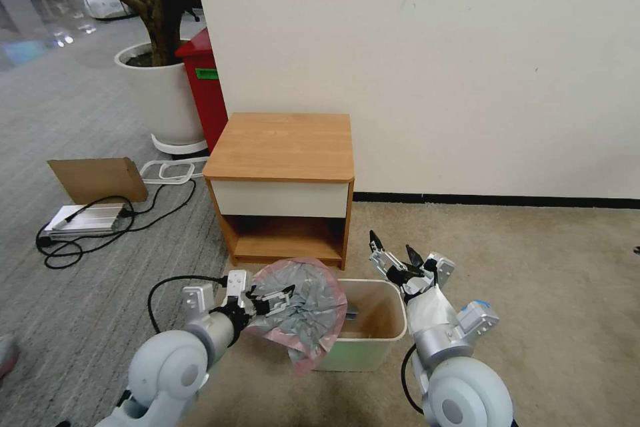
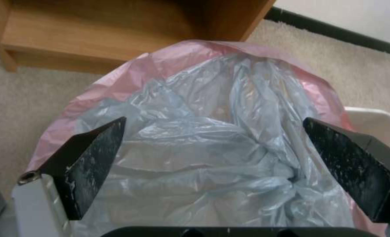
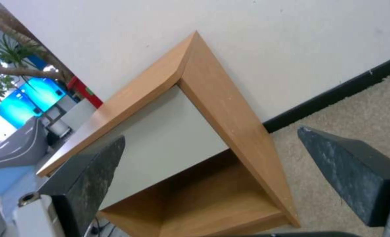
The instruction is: Pick up the garbage bag from the table and place it over the trash can.
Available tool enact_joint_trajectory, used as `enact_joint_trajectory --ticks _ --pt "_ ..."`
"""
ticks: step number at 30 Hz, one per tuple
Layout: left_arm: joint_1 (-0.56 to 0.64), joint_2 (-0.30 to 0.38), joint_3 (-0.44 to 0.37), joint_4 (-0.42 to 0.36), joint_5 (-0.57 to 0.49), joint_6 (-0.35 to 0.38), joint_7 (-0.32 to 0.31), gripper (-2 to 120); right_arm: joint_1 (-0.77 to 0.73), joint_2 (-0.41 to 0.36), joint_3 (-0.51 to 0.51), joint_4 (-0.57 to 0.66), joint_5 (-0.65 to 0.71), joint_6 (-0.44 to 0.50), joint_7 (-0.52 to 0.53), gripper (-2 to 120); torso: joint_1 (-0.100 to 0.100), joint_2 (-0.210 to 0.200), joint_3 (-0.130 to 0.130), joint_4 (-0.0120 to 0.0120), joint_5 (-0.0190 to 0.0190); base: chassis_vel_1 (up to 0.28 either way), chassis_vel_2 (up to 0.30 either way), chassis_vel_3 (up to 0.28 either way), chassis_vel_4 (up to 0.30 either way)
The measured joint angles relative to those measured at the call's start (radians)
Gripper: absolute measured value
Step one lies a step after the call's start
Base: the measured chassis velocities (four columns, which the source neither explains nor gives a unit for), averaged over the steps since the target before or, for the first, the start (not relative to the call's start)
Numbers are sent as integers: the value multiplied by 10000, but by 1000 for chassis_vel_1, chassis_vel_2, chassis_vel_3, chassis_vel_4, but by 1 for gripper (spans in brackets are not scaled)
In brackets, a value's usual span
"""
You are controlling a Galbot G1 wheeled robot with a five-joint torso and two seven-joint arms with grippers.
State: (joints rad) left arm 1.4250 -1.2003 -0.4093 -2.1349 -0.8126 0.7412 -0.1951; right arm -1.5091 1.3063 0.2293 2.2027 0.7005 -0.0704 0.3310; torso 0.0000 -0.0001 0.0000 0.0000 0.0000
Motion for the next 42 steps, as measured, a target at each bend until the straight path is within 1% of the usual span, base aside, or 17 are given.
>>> enact_joint_trajectory --ticks 3,12,22,27,33,36,40,42 --pt "-236 -127 179 287 12 1 -121 100 -112 -5 128 99 -1 81 13 100 0 1 0 0 0 0 0 0 0" --pt "-382 -295 367 679 91 -17 -146 100 -178 40 207 154 20 163 34 100 0 0 0 0 0 0 0 0 0" --pt "-351 -308 429 705 323 -35 -146 100 -228 53 239 110 19 182 37 100 0 0 0 0 0 0 0 0 0" --pt "-83 -240 244 422 367 -41 -142 100 -281 59 278 61 7 209 38 100 0 0 0 0 0 0 0 0 0" --pt "151 -112 76 476 554 -48 -124 99 -240 116 223 12 -22 231 37 100 0 0 0 1 -1 0 0 0 0" --pt "98 -207 187 533 571 -51 -116 97 -231 134 206 12 -51 232 36 100 0 0 0 2 0 0 0 0 0" --pt "-195 -547 601 838 649 -55 -116 92 -348 122 313 151 -79 282 36 100 0 0 0 0 1 0 0 0 0" --pt "-250 -605 675 904 702 -56 -116 91 -387 110 369 192 -80 295 36 100 0 0 0 0 0 0 0 0 0"
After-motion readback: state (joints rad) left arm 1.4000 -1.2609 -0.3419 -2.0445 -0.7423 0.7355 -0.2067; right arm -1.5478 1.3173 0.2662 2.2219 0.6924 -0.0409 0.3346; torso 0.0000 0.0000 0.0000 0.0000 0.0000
